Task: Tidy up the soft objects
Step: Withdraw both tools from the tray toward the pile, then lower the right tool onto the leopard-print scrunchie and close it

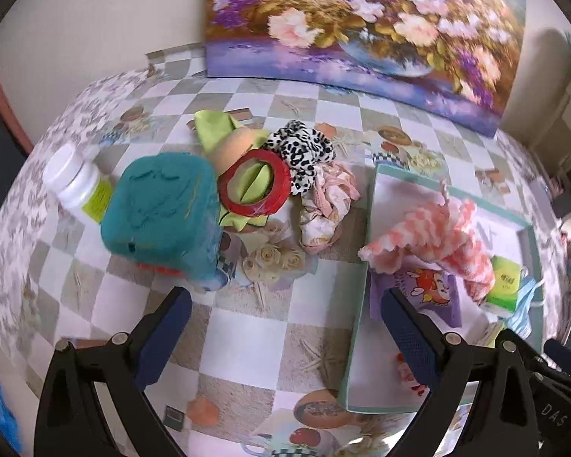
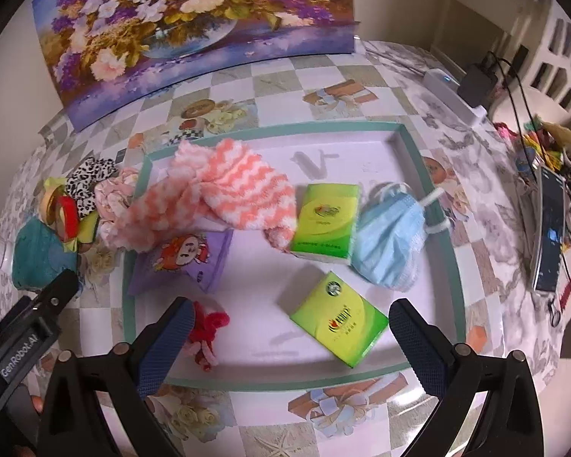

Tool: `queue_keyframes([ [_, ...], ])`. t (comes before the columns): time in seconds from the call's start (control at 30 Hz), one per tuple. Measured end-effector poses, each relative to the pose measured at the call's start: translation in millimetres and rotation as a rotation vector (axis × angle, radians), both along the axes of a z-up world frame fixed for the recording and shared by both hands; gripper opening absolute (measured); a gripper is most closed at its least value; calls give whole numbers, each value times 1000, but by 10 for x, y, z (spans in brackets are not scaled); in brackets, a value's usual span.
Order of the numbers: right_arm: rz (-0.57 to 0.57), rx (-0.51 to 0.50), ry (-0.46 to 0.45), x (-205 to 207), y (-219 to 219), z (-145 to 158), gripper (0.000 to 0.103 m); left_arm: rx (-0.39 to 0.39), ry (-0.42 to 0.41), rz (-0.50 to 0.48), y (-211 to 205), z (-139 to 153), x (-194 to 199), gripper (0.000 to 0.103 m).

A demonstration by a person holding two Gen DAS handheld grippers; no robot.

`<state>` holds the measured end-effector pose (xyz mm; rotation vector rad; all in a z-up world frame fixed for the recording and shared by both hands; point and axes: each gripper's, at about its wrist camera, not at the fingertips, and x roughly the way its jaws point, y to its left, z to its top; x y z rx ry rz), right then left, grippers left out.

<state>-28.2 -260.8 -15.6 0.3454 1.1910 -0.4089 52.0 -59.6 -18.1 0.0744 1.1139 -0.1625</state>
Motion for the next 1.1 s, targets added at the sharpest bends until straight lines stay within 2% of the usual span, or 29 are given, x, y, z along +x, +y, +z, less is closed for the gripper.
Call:
queue_keyframes([
  [0.13, 12, -6, -13, 80, 27, 30, 103, -16, 4, -26, -11, 87, 74, 100],
  [0.3, 4, 13, -61, 195, 11, 135, 103, -16, -32, -25, -37, 257, 296, 100],
  [0.4, 11, 8, -78, 333, 17, 199, 103, -63, -36, -23, -38, 321, 465, 100],
  [0.73, 89, 64, -122, 866, 189, 277, 103, -137, -25, 53, 239, 304, 975, 100],
  [0.97, 181, 88, -145, 1198, 487, 283, 103, -113, -54, 111, 543, 290, 1194, 100],
  [1.1, 215, 101, -165, 1380, 629, 266, 102, -52, -26, 125, 697, 159, 1329, 100],
])
